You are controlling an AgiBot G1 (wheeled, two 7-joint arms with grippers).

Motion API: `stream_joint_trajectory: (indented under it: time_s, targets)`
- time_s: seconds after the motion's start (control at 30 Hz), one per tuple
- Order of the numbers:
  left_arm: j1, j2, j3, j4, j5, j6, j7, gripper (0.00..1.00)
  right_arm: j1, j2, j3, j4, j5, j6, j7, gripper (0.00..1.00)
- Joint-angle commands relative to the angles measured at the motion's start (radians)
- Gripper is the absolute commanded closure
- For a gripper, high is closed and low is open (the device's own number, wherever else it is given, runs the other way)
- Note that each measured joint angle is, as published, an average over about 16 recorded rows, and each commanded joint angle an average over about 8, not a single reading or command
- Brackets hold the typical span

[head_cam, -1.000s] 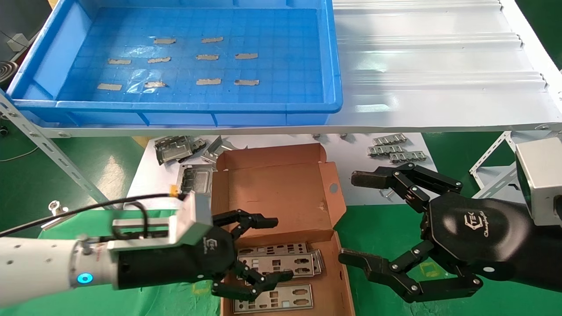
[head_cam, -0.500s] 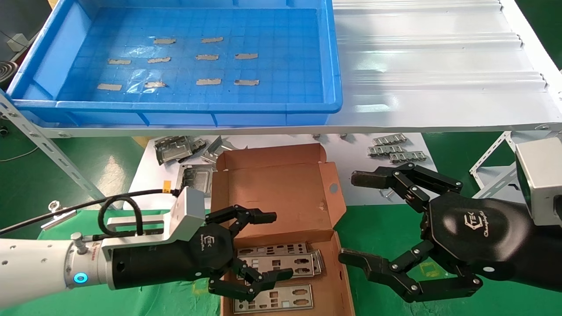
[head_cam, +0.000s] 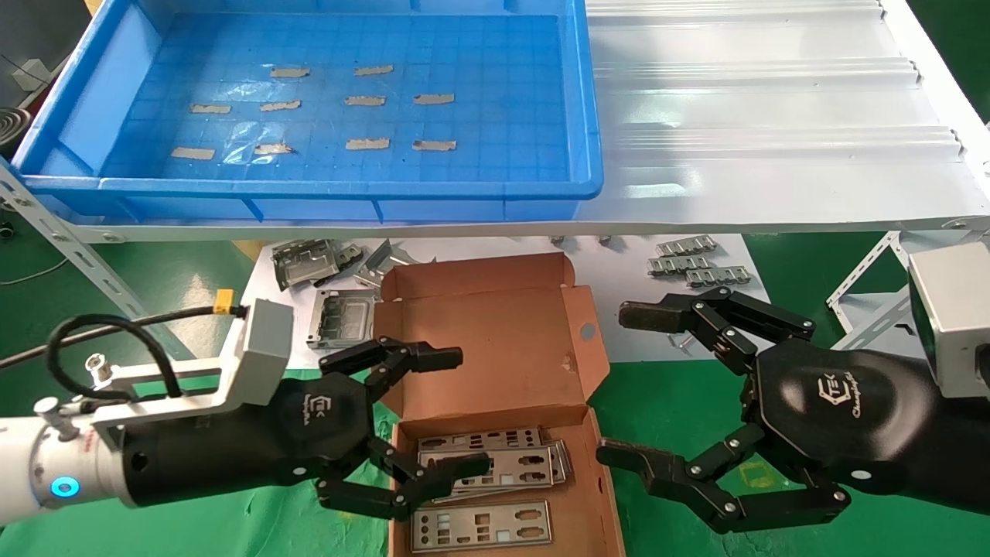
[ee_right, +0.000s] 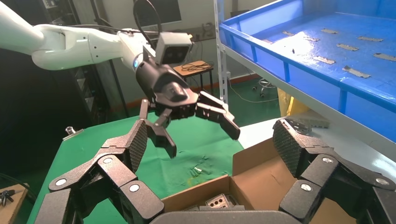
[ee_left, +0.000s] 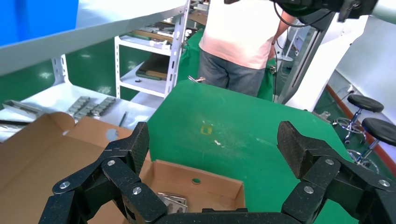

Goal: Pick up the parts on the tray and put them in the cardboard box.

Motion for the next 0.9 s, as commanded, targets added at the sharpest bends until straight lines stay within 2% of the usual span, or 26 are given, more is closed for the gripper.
stream_joint_trajectory:
  time_s: [0.03,0.9]
  targets:
    - [0.003,-0.01,-0.011,-0.01,-0.005,0.007,-0.005,0.0,0.0,0.0,0.0,0.0,0.0,0.0,0.0,0.0]
    - [0.04,-0.143,-0.15,-0.146,-0.077,0.092,-0.077,0.0,0.0,0.0,0.0,0.0,0.0,0.0,0.0,0.0]
